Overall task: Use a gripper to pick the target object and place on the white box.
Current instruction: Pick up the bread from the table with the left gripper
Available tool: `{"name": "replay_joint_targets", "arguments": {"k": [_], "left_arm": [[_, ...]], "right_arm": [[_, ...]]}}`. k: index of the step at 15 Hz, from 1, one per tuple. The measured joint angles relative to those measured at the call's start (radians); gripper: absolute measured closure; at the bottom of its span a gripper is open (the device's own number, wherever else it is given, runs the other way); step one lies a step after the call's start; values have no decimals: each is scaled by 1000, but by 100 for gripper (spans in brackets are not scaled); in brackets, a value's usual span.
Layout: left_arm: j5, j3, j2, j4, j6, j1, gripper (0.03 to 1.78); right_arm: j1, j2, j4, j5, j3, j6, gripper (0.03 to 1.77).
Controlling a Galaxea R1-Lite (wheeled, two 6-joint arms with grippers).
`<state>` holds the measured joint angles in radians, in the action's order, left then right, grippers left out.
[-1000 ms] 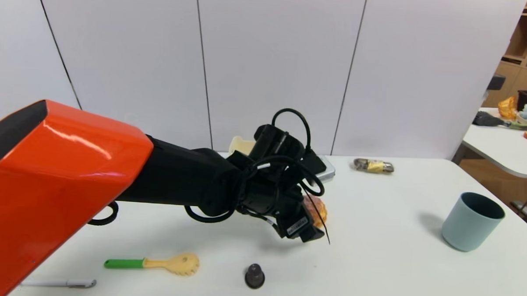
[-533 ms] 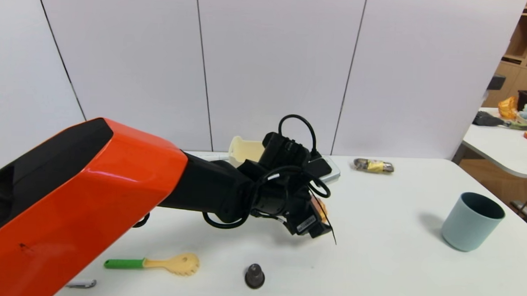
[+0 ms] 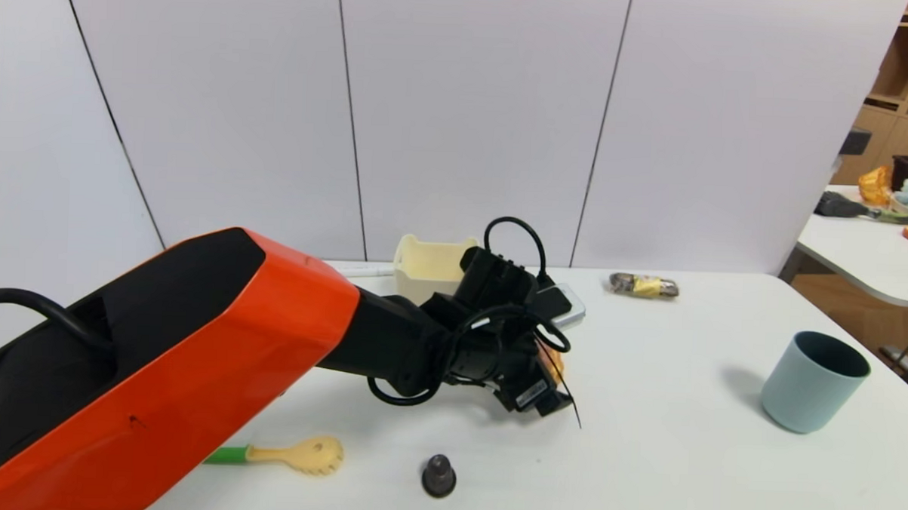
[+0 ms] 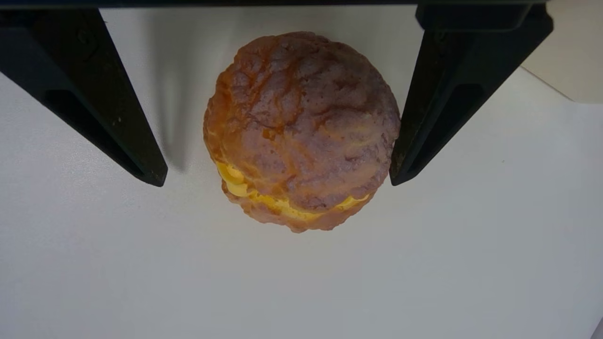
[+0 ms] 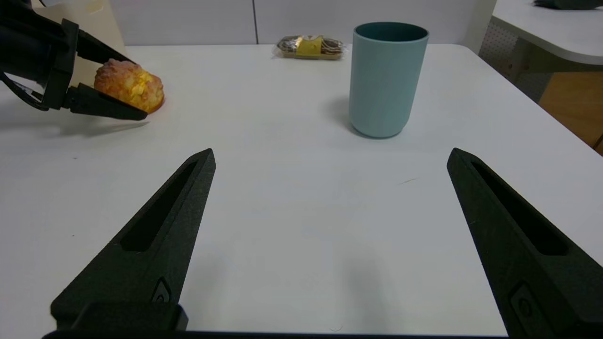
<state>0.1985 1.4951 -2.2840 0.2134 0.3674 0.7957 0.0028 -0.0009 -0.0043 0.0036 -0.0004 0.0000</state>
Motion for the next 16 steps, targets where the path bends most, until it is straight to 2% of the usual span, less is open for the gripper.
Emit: {"name": "replay_joint_targets", "arguments": {"k": [3,6,8,13,16], "left_arm": [[0,1,-6,0,0,0,12],[-1,2,-6,1,0,0,60],[0,2,-6,1,0,0,79],[0,3,17,-29,0,0,96],[1,1,60,-86,0,-1,97]], "right_arm": [[0,0,0,0,0,0,10],[0,0,0,0,0,0,10],[0,0,0,0,0,0,10],[0,0,0,0,0,0,10],[0,0,0,0,0,0,10]]}}
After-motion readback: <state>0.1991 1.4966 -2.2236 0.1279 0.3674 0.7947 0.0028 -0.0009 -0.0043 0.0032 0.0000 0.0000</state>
